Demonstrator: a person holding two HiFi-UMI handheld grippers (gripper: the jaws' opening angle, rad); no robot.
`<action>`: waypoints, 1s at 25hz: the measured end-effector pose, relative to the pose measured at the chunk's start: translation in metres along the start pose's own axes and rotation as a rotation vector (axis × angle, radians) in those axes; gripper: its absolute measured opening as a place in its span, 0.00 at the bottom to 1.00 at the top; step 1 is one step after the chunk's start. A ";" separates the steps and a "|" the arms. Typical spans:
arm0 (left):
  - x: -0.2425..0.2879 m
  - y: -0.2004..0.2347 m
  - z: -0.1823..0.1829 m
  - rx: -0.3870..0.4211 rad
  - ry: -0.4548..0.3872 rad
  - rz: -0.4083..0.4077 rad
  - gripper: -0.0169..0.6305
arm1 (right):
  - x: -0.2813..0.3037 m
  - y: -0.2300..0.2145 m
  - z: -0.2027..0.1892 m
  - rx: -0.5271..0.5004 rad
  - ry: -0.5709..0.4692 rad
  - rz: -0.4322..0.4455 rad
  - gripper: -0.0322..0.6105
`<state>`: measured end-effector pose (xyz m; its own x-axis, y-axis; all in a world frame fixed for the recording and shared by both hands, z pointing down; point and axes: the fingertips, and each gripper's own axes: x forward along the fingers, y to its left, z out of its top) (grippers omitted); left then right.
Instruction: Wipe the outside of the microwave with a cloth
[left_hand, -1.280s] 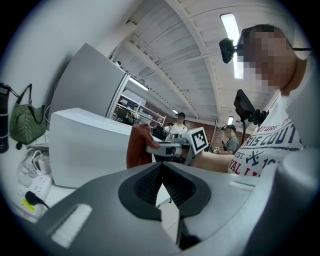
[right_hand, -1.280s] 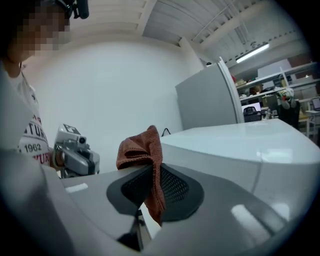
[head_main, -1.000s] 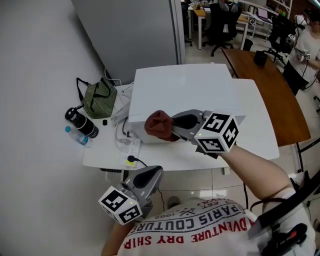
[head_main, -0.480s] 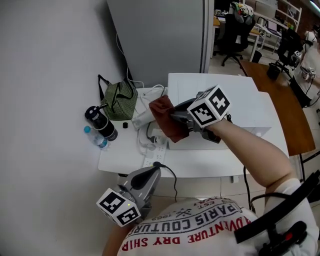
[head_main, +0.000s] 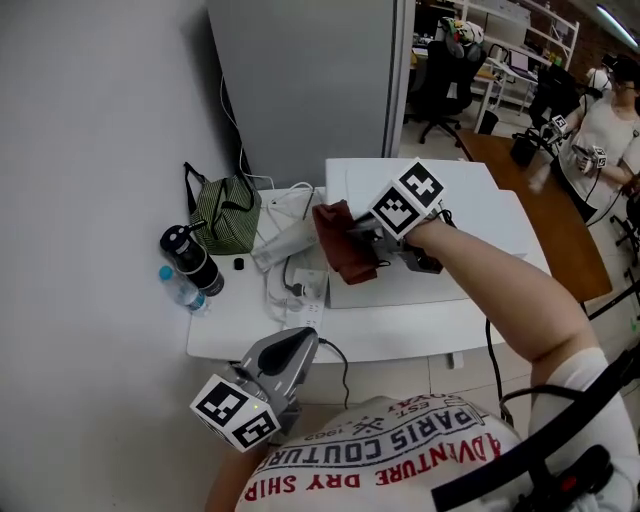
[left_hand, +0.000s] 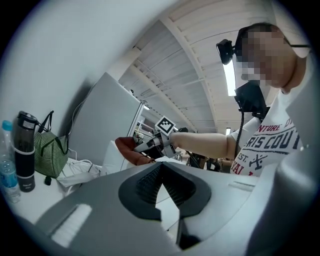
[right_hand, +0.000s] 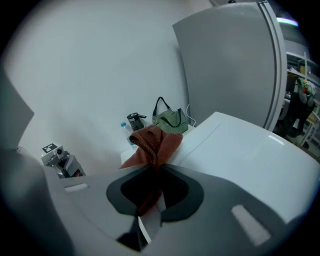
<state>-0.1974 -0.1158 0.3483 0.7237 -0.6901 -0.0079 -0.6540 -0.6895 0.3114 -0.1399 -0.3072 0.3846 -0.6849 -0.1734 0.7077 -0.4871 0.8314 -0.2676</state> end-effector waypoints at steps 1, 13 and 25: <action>0.003 -0.002 0.002 0.002 -0.002 -0.008 0.03 | -0.005 -0.004 -0.002 0.008 0.000 -0.011 0.11; 0.063 -0.028 -0.003 0.009 -0.002 -0.112 0.03 | -0.092 -0.089 -0.069 0.189 0.003 -0.079 0.11; 0.149 -0.064 -0.022 -0.018 0.050 -0.253 0.03 | -0.215 -0.177 -0.162 0.396 -0.057 -0.178 0.11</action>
<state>-0.0427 -0.1697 0.3477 0.8742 -0.4838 -0.0408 -0.4467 -0.8344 0.3227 0.1812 -0.3314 0.3851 -0.5946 -0.3336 0.7316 -0.7629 0.5214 -0.3822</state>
